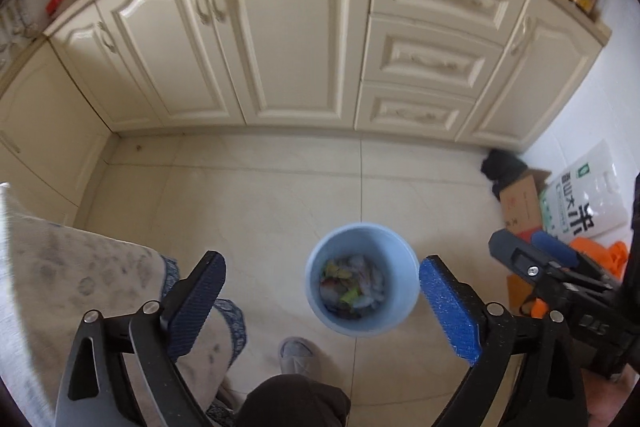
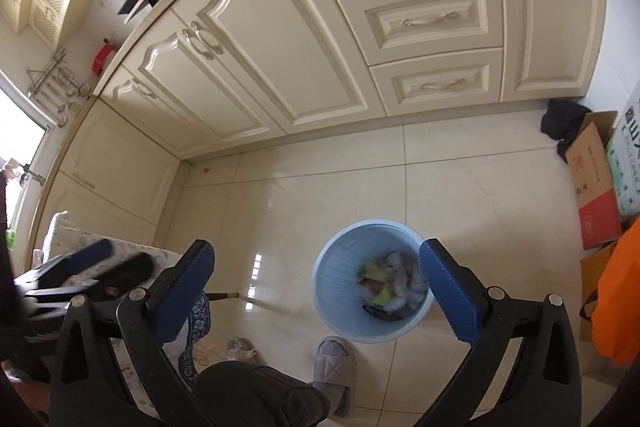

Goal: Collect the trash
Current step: 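Open both tools over the blue bucket to drop the items, then move both open tools back over the snack wrappers on the table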

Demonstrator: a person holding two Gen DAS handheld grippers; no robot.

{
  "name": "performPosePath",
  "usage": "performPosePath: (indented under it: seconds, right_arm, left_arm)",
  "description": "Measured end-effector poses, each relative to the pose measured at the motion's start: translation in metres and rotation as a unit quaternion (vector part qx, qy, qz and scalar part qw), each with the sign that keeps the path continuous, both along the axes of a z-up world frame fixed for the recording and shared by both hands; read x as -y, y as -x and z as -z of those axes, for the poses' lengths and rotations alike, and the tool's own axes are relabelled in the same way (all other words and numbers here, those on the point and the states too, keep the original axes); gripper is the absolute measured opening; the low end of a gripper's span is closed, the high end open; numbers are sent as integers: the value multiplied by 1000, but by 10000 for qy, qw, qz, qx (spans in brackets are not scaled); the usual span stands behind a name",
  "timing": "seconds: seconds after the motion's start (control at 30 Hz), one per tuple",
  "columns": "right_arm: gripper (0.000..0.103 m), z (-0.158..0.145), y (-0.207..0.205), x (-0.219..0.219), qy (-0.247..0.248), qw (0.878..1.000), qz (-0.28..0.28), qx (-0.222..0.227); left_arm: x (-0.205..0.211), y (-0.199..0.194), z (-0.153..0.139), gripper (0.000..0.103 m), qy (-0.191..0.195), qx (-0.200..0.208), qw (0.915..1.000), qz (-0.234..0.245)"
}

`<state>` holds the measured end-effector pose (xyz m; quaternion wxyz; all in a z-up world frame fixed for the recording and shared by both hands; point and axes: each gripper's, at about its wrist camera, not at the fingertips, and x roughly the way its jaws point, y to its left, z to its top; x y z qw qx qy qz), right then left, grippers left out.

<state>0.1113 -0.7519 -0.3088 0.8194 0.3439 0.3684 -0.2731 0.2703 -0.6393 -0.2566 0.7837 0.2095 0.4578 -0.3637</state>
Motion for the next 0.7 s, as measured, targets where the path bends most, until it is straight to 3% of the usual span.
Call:
performPosePath:
  seconds: [0.07, 0.23, 0.43, 0.7]
  right_arm:
    - [103, -8, 1, -6, 20, 10000, 30, 43]
    - [103, -39, -5, -29, 251, 9995, -101, 165]
    - [103, -96, -24, -76, 685, 9955, -433, 495]
    - [103, -166, -55, -169, 1210, 9802, -1188, 1025]
  left_arm:
    - [-18, 11, -15, 102, 156, 132, 9998, -85]
    - [-62, 37, -56, 102, 617, 479, 9966, -276]
    - [-140, 66, -99, 102, 1168, 841, 9876, -630]
    - [-300, 108, -149, 102, 1832, 1283, 9661, -1291]
